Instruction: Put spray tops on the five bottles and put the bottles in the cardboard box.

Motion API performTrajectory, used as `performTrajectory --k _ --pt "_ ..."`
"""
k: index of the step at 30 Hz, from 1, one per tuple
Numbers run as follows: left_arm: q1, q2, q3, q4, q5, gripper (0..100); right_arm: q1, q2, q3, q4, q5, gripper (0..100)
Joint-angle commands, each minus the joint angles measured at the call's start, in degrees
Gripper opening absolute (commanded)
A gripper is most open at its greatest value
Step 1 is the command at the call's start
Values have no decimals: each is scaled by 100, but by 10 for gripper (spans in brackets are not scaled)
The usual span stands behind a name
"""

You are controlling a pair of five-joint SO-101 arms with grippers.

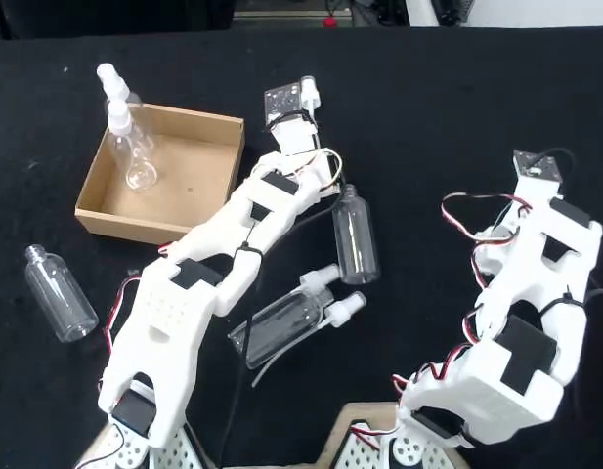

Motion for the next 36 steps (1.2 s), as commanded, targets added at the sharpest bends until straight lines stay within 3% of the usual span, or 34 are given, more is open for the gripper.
performTrajectory --k 1,5,13,19,29,36 --pt "40 -448 -268 -53 -35 30 62 -356 -22 -105 53 145" --pt "127 -510 -251 -9 -44 30 70 -356 -22 -105 44 145" --pt "813 -527 -330 404 -1160 30 105 -356 -22 -105 53 145" --pt "892 -1116 -470 958 -1169 30 105 -356 -22 -114 53 145" --pt "1552 -2031 75 923 -1178 30 105 -356 -22 -114 53 145" --pt "1516 -2127 92 967 -1178 30 105 -356 -13 -114 53 145"
